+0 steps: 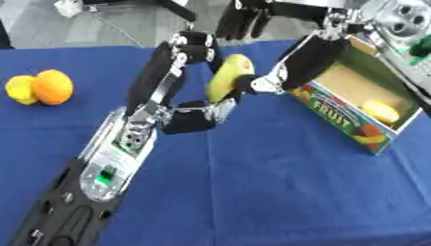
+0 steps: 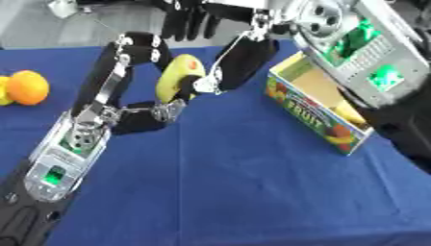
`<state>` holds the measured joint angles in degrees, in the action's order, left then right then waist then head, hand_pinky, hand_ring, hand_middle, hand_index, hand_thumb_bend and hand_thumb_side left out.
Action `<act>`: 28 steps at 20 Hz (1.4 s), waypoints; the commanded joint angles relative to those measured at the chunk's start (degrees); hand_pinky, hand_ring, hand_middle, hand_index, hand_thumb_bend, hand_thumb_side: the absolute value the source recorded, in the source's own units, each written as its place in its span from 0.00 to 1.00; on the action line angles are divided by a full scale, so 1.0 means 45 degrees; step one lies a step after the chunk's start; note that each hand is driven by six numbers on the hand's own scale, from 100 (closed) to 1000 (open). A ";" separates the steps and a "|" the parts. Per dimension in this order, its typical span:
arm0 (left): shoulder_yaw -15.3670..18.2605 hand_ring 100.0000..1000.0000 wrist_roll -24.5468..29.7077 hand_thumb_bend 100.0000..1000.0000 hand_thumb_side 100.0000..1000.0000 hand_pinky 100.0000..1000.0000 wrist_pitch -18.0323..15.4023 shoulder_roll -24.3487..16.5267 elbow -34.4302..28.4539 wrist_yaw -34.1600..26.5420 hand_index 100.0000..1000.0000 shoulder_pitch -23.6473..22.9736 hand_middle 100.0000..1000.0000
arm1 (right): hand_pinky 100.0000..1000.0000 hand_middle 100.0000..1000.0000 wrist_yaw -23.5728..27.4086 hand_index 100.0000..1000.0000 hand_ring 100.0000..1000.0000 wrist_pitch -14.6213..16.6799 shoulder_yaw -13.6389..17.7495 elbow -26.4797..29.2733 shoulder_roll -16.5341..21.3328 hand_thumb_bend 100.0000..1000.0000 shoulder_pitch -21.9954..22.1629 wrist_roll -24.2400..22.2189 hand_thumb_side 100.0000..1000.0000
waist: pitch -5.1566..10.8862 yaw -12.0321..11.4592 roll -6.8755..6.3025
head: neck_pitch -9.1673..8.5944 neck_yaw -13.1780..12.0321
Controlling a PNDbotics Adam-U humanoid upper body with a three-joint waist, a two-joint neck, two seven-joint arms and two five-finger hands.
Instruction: Pick up the objects with one hand, pass them to the other hand, and then place them into the box on the other side of the table.
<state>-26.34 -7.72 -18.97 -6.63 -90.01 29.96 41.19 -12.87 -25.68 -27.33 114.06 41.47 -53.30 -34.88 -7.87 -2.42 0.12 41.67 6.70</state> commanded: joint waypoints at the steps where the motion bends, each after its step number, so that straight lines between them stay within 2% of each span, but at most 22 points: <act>1: 0.0071 0.38 -0.0047 0.00 0.00 0.53 -0.0017 -0.0049 -0.0361 -0.0081 0.36 0.0168 0.34 | 0.69 0.64 -0.0197 0.73 0.71 -0.0055 0.0230 0.0118 0.0392 0.33 -0.0091 -0.0111 0.00 | 0.0135 0.0016 0.0110 | -0.0147 0.0072; 18: 0.0005 0.38 -0.0022 0.00 0.00 0.52 -0.0112 0.0011 -0.0604 0.0056 0.36 0.0264 0.34 | 0.69 0.62 -0.0034 0.70 0.71 -0.0247 0.0134 0.0118 0.0310 0.27 0.0043 -0.0265 0.00 | 0.0111 -0.0062 0.0134 | -0.0139 0.0115; 28: -0.0082 0.38 0.0100 0.00 0.00 0.52 -0.0207 0.0068 -0.0654 0.0103 0.36 0.0322 0.34 | 0.68 0.55 0.0222 0.64 0.69 -0.0279 0.0091 0.0118 0.0303 0.17 0.0052 -0.0385 0.00 | 0.0093 -0.0065 0.0123 | -0.0127 0.0131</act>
<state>-26.34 -7.38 -19.40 -6.69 -90.85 30.45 41.15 -11.95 -26.68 -27.31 114.30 41.71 -52.38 -36.34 -7.87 -2.69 0.12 41.66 7.18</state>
